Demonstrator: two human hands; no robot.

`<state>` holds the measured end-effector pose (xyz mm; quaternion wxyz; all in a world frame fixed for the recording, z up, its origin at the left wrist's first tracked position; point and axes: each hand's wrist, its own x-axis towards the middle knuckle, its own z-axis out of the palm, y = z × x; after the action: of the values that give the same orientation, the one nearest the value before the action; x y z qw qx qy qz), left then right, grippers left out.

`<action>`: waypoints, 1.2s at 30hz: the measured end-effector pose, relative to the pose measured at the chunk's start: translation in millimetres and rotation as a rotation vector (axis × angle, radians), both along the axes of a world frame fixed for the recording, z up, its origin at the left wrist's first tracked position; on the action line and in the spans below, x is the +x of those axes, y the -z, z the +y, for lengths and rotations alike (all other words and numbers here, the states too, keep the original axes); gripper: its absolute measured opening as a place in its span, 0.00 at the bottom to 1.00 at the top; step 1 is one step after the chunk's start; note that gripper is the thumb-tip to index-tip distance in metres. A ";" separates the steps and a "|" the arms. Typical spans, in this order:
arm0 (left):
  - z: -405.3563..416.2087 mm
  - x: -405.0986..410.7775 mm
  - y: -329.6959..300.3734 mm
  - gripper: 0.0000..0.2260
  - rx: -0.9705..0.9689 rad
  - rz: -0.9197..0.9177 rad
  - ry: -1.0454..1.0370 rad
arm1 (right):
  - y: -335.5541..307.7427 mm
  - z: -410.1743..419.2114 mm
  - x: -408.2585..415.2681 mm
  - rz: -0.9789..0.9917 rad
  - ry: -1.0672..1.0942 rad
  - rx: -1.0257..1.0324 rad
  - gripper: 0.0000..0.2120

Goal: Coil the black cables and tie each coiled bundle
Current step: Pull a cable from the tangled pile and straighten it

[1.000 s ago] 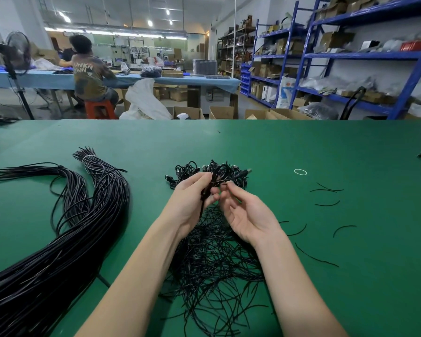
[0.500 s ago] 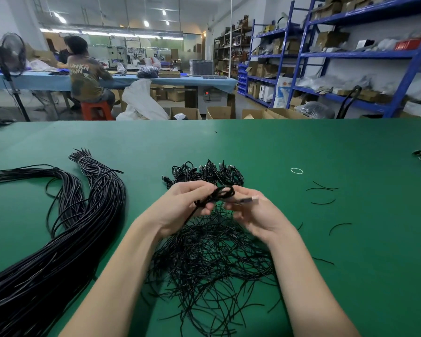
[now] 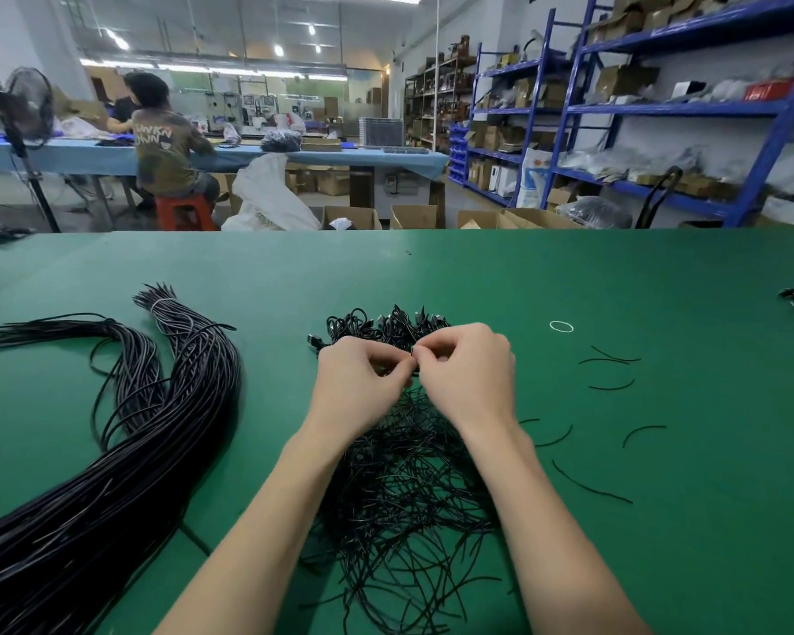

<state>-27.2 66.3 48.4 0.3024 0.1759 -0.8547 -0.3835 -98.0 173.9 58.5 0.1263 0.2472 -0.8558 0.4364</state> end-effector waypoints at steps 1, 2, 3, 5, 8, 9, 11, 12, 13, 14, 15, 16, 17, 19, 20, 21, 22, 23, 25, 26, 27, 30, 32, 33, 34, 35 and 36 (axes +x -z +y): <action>1.6 -0.4 0.4 0.06 0.038 0.031 -0.024 | 1.0 -1.8 1.0 0.002 -0.010 -0.050 0.04; 3.0 -1.0 1.7 0.06 0.088 0.058 -0.040 | 2.1 -2.3 1.4 0.002 -0.027 -0.094 0.04; 3.3 -1.7 3.5 0.05 0.143 0.079 -0.053 | 3.7 -2.3 1.1 0.007 -0.044 -0.127 0.05; 2.0 -3.8 5.9 0.04 0.274 0.097 -0.066 | 6.9 -1.4 -0.6 0.036 -0.081 -0.162 0.05; -0.8 -6.9 5.3 0.03 0.579 0.139 -0.030 | 12.3 0.3 -5.0 0.060 -0.168 -0.229 0.06; -0.3 -6.7 3.9 0.05 0.672 0.154 -0.014 | 14.1 0.7 -6.5 0.073 -0.197 -0.255 0.06; 0.9 -6.4 2.0 0.07 0.820 0.176 0.021 | 16.9 1.5 -8.3 0.105 -0.238 -0.297 0.07; 1.0 -6.4 1.3 0.07 0.878 0.181 0.032 | 17.8 2.3 -8.5 0.114 -0.251 -0.312 0.07; 0.7 -6.3 0.5 0.07 0.922 0.179 0.040 | 18.2 3.0 -8.5 0.117 -0.261 -0.328 0.07; 0.8 -6.1 -0.8 0.05 0.961 0.173 0.047 | 18.2 4.1 -8.7 0.114 -0.272 -0.346 0.07; 1.1 -6.1 -2.3 0.04 1.004 0.165 0.059 | 17.8 5.5 -9.1 0.107 -0.285 -0.368 0.07; 1.6 -5.7 -4.3 0.02 1.061 0.163 0.077 | 17.2 6.8 -9.8 0.098 -0.301 -0.393 0.07; 1.9 -5.7 -6.0 0.02 1.133 0.169 0.099 | 16.5 8.2 -10.5 0.082 -0.321 -0.423 0.08; 0.7 -4.8 -9.3 0.03 1.291 0.187 0.144 | 15.4 9.9 -11.0 0.018 -0.379 -0.497 0.08; -0.8 -3.9 -10.7 0.04 1.362 0.184 0.161 | 15.3 10.5 -10.6 -0.018 -0.408 -0.531 0.07; -2.1 -2.6 -11.4 0.06 1.432 0.173 0.183 | 15.1 10.8 -10.4 -0.047 -0.433 -0.556 0.07; -3.3 -0.9 -12.1 0.08 1.504 0.162 0.211 | 15.0 11.4 -10.3 -0.066 -0.454 -0.575 0.06; -4.3 0.3 -12.1 0.09 1.569 0.156 0.238 | 15.2 11.6 -10.5 -0.080 -0.473 -0.590 0.06; -5.4 2.6 -12.2 0.08 1.638 0.148 0.293 | 15.2 12.4 -10.8 -0.103 -0.511 -0.607 0.07; -5.7 3.5 -12.4 0.07 1.648 0.141 0.320 | 14.9 12.8 -11.0 -0.114 -0.531 -0.613 0.08; -6.0 4.1 -12.5 0.08 1.648 0.131 0.345 | 14.5 13.4 -11.1 -0.120 -0.550 -0.617 0.09; -8.8 5.4 -12.2 0.13 1.623 0.089 0.372 | 13.4 15.2 -12.1 -0.105 -0.595 -0.578 0.09; -9.4 5.0 -11.4 0.12 1.612 0.081 0.335 | 12.2 15.4 -12.8 -0.078 -0.598 -0.489 0.08; -9.2 4.1 -10.3 0.11 1.609 0.086 0.302 | 11.6 15.3 -13.3 -0.053 -0.580 -0.429 0.08; -8.8 3.9 -9.6 0.09 1.602 0.090 0.270 | 10.7 14.9 -13.9 -0.020 -0.550 -0.367 0.08; -8.4 3.3 -8.6 0.08 1.579 0.088 0.238 | 9.4 14.3 -14.5 0.016 -0.516 -0.308 0.08; -8.4 3.1 -7.6 0.08 1.536 0.079 0.207 | 7.8 13.4 -15.0 0.050 -0.487 -0.255 0.07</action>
<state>-24.1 57.9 55.9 0.0885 0.2417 -0.3500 -0.9007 -112.9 187.3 50.7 0.0689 0.4385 -0.7060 0.5518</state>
